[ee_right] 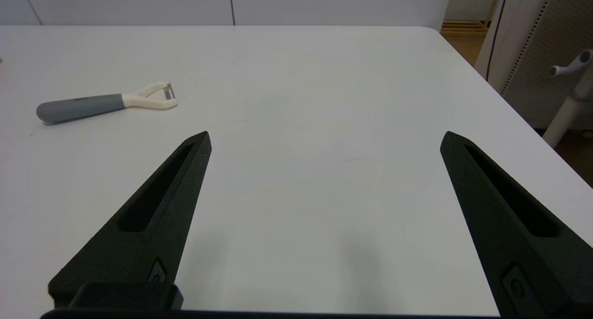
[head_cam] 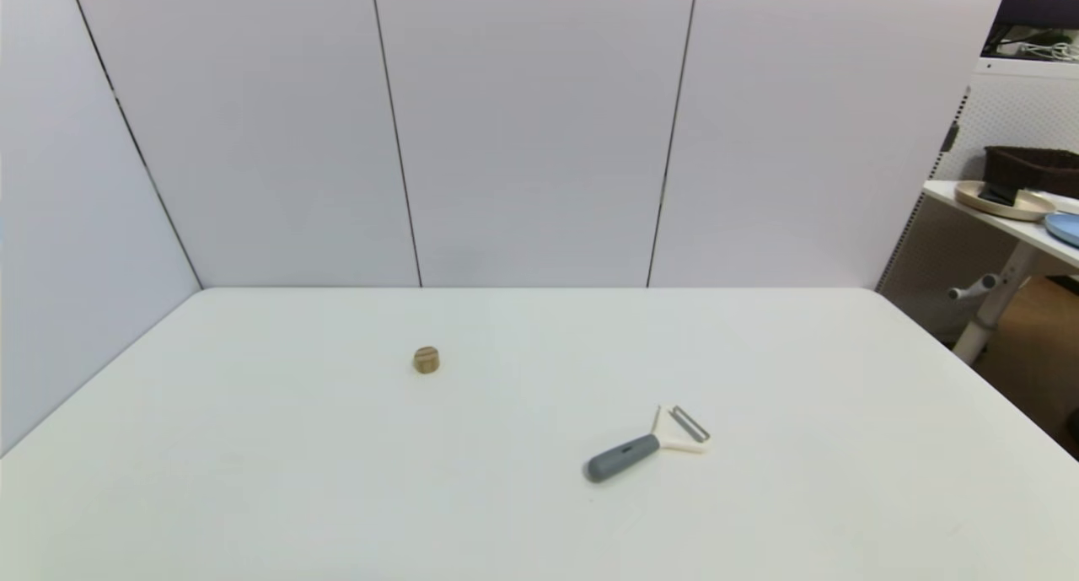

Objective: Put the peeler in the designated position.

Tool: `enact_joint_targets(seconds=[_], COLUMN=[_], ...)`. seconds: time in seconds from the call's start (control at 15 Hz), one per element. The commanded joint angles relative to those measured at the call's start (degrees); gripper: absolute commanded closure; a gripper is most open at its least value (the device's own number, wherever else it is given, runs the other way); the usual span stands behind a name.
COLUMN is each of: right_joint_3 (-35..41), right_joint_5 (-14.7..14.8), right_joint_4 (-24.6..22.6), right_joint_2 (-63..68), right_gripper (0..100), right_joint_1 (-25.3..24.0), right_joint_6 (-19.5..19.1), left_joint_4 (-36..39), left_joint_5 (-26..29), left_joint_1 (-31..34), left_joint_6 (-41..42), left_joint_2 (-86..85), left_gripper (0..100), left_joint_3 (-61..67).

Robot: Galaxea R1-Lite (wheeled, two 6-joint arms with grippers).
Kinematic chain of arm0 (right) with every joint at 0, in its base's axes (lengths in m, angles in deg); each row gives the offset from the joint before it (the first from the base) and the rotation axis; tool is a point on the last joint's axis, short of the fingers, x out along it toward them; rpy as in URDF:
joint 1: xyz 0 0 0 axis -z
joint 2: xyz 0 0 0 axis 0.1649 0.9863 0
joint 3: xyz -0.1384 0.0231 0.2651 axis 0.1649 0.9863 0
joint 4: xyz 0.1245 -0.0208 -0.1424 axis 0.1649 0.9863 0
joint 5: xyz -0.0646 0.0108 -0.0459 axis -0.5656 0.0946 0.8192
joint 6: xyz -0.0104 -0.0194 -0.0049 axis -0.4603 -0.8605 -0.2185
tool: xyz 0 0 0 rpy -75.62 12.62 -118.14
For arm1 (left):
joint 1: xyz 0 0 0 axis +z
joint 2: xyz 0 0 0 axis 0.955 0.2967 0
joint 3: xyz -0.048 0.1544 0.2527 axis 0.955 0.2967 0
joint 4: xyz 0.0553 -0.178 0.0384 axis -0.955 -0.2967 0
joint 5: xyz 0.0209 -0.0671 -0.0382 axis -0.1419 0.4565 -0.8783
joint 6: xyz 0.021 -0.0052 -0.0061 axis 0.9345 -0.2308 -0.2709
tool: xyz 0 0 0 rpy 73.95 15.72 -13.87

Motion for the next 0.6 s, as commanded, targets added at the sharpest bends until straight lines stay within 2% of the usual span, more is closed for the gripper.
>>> enact_joint_targets(seconds=[0.07, 0.33, 0.47, 0.6], right_joint_3=[0.0, 0.0, 0.0, 0.0], right_joint_5=[-0.05, -0.05, -0.05, -0.05], right_joint_4=[-0.02, -0.02, -0.02, -0.02], right_joint_2=[-0.01, -0.01, -0.01, -0.01], right_gripper=[0, 0, 0, 0], right_joint_1=[0.0, 0.0, 0.0, 0.0], right_joint_6=[-0.02, -0.02, -0.02, -0.02], left_joint_4=[-0.13, -0.22, -1.8, -4.88], left_joint_5=[-0.17, -0.96, -0.35, 3.96], left_joint_1=[0.01, 0.09, 0.45, 0.36], left_joint_6=[-0.24, 0.12, 3.81, 8.55], left_joint_2=[0.0, 1.76, 9.23, 19.34], left_gripper=[0, 0, 0, 0], left_joint_3=[0.0, -0.35, -5.63, -13.54])
